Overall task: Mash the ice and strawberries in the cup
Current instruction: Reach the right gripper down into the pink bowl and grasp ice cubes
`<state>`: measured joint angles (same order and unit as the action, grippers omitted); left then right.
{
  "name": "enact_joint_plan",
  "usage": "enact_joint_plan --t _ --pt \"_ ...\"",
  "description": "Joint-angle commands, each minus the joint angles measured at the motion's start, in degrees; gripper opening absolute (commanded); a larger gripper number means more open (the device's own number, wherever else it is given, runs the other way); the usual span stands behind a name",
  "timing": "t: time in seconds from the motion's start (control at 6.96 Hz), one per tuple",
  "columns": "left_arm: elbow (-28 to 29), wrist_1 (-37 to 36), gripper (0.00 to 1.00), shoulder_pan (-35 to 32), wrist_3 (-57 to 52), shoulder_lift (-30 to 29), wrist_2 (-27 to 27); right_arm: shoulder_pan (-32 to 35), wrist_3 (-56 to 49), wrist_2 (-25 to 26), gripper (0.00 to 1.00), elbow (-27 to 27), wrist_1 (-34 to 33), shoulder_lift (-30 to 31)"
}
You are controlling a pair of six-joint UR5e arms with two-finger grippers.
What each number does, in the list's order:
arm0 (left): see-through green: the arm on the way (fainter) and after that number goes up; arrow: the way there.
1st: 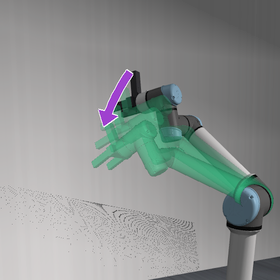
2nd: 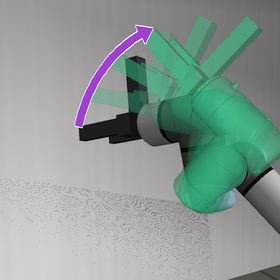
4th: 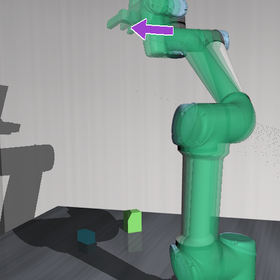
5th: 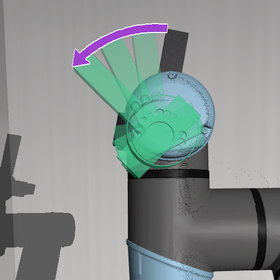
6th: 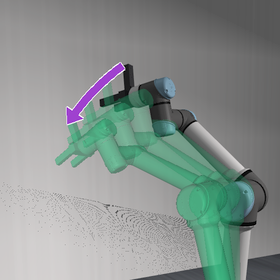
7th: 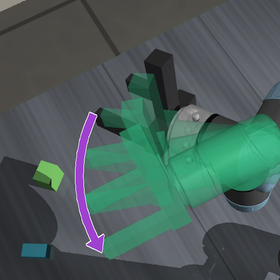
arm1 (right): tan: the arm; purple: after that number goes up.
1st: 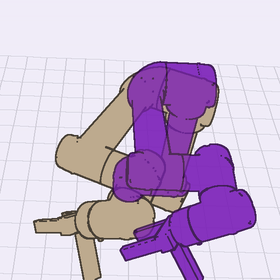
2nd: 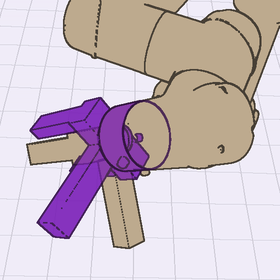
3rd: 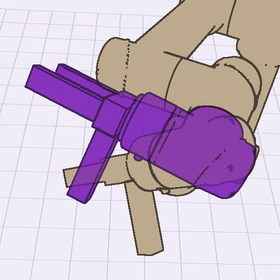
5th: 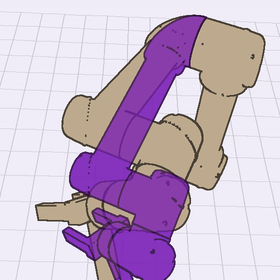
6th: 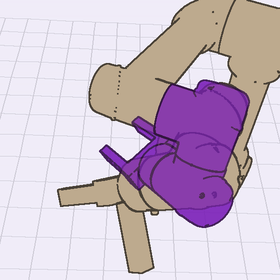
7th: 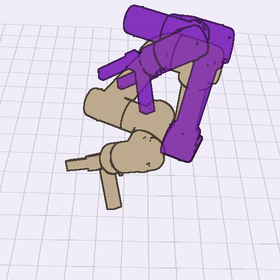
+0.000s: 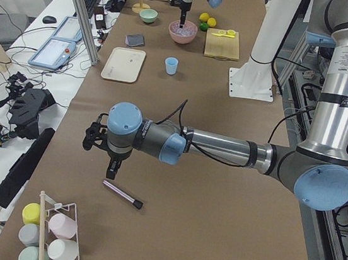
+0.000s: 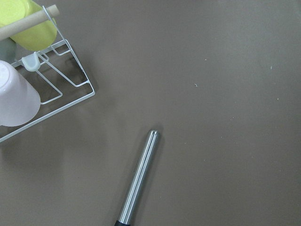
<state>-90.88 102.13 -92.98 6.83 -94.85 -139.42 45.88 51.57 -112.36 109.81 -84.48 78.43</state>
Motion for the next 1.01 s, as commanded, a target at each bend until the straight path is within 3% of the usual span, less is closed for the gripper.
enact_joint_plan --t 0.0,0.43,0.86 --pt "-0.52 -0.17 0.98 -0.09 0.03 0.01 0.03 -2.28 0.91 3.79 0.97 -1.87 0.01 -0.29" --pt "-0.44 -0.26 0.98 -0.18 0.03 0.01 0.03 -3.26 0.12 4.87 0.68 -2.32 -0.43 -1.35" --pt "-0.79 -0.09 0.98 -0.18 0.03 0.89 -0.14 -3.34 -3.05 6.18 0.65 -3.72 -0.6 -1.35"
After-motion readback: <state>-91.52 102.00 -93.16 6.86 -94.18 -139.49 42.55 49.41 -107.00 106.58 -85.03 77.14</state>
